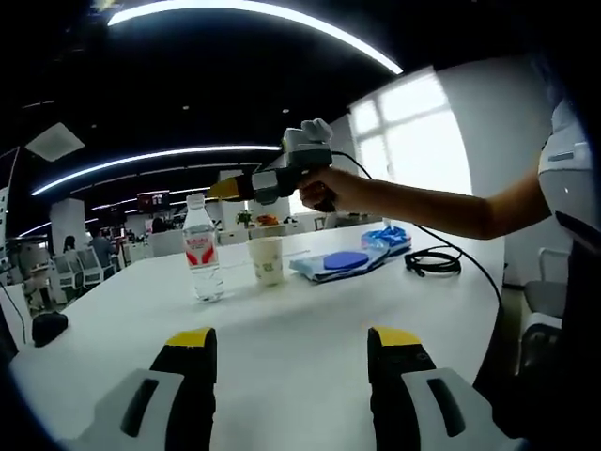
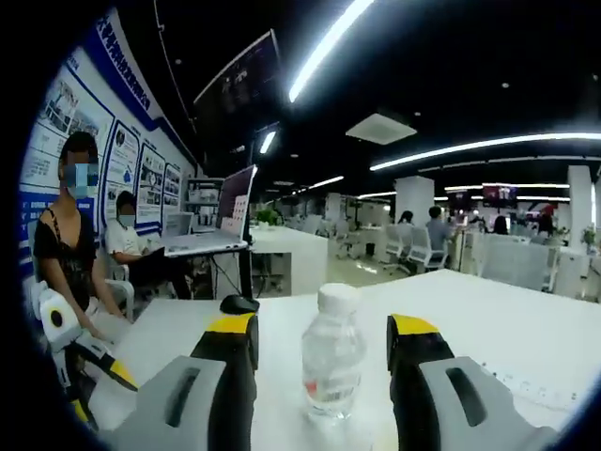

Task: Arrange the tabletop items into an orderly group along one side of the table until the central work area is clear of visible clutter.

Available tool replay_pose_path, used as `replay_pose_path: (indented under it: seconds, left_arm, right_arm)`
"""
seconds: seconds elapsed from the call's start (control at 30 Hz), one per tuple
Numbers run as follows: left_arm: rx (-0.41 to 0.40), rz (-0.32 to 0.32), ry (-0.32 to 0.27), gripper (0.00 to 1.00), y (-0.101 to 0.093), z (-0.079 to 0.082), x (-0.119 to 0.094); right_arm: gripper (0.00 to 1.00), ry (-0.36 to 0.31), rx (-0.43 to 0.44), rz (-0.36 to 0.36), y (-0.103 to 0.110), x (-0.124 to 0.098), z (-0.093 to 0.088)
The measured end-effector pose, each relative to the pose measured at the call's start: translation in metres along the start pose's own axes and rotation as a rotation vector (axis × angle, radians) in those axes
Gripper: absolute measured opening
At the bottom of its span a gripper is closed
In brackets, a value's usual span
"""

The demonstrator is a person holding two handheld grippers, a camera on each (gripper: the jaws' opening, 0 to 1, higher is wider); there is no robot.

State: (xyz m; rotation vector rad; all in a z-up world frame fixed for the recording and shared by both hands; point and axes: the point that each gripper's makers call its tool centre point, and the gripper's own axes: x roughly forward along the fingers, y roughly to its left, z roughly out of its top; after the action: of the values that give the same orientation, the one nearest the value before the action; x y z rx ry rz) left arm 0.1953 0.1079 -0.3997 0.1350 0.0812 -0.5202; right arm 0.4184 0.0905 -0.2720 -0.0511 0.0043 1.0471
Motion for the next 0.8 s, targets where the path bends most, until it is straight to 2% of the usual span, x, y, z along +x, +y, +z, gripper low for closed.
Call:
replay_pose_path:
  seconds: [0.13,0.3,0.63,0.8]
  left_arm:
    - [0.001,-0.001,0.003,0.64,0.002,-0.002,-0.001]
    - [-0.007,0.009,0.007,0.64,0.008,-0.005,-0.003]
    - [-0.024,0.017,0.006,0.64,0.010,-0.008,-0.002]
    - [-0.040,0.021,0.006,0.64,0.011,-0.010,0.000]
  right_arm:
    - [0.52,-0.025,0.047,-0.011,0.002,0.006,0.002]
    - [0.51,-0.038,0.095,-0.020,-0.007,0.025,-0.002]
    - [0.38,0.010,0.001,-0.020,-0.002,0.046,-0.008]
    - [0.31,0.007,0.022,-0.028,-0.001,0.050,-0.010]
